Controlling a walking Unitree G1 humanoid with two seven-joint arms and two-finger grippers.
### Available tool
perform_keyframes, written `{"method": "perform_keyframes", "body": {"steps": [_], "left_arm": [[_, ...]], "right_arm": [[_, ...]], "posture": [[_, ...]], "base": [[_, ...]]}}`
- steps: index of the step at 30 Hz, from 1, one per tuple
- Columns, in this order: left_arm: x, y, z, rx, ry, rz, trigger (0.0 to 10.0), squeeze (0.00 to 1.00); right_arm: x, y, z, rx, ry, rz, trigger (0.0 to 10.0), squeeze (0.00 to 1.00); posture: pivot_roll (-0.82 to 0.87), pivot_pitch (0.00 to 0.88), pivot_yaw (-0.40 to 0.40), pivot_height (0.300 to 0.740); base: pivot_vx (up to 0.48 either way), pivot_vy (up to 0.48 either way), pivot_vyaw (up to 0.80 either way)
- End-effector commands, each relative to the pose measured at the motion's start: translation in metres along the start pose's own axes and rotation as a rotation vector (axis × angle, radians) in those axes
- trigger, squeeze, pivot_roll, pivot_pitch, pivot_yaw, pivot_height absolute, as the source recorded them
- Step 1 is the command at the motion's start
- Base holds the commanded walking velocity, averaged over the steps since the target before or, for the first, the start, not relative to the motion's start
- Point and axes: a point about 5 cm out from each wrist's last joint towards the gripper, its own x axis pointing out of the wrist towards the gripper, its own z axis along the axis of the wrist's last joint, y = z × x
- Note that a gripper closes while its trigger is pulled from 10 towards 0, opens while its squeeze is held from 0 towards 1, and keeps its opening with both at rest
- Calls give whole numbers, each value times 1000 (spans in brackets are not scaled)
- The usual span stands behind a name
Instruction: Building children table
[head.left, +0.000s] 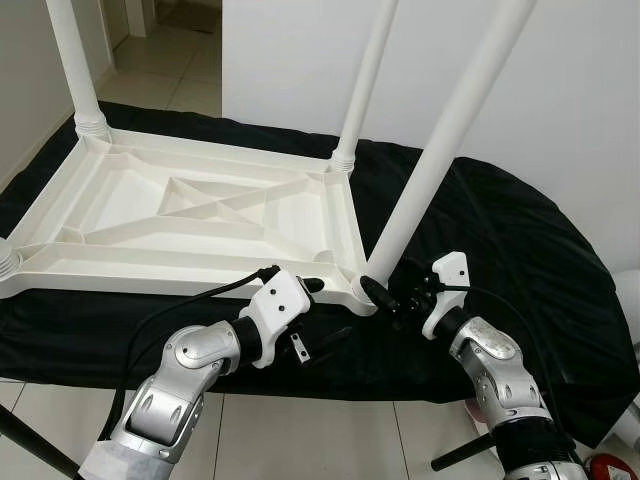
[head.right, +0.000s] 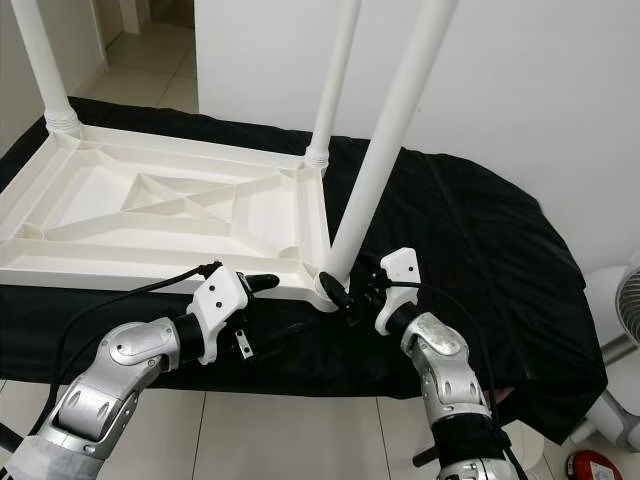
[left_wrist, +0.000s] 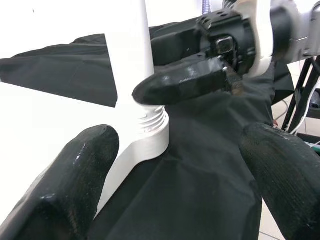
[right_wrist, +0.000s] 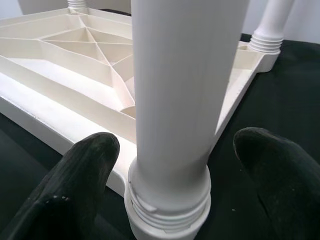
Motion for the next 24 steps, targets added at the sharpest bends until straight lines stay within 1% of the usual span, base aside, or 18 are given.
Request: {"method": "perform_keyframes", "body": {"steps": [1,3,6,8,9,15,18,20,22,23,24], "left_arm": [[4,1,5,-1,-18,29,10000,0],[5,1,7,-4,-29,31,10000,0],[5,1,8,-4,-31,31,10000,0],[5,0,10,-7,-36,33,10000,0],[5,0,10,-14,-38,41,10000,0],[4,-1,7,-21,-28,58,10000,0],[6,-4,6,-25,-26,61,10000,0],[6,-4,6,-25,-26,61,10000,0],[7,-5,7,-28,-29,60,10000,0],[7,-5,7,-30,-29,59,10000,0],[7,-5,7,-30,-29,59,10000,0]], "right_arm": [[3,0,1,-3,-5,27,10000,0],[10,0,-1,-22,4,43,10000,0],[11,-1,-1,-27,5,46,10000,0],[14,-1,-2,-22,12,55,10000,0],[19,-1,-4,-18,16,62,10000,0],[27,-2,-6,-13,15,67,10000,0],[36,1,-9,3,9,69,10000,0],[36,1,-9,3,9,69,10000,0],[40,3,-10,8,8,75,10000,0],[43,5,-12,7,17,82,8980,0],[43,5,-12,7,17,82,8980,0]], "posture": [[36,0,-144,740],[43,0,-144,740],[43,0,-144,740],[50,0,-148,740],[61,0,-153,740],[77,0,-162,740],[77,0,-162,740],[77,0,-162,740],[81,0,-162,740],[82,0,-162,740],[82,0,-162,740]], "base": [[0,0,0],[0,0,0],[0,0,0],[0,0,0],[0,0,0],[0,0,0],[0,0,0],[0,0,0],[0,0,0],[0,0,0],[0,0,0]]}}
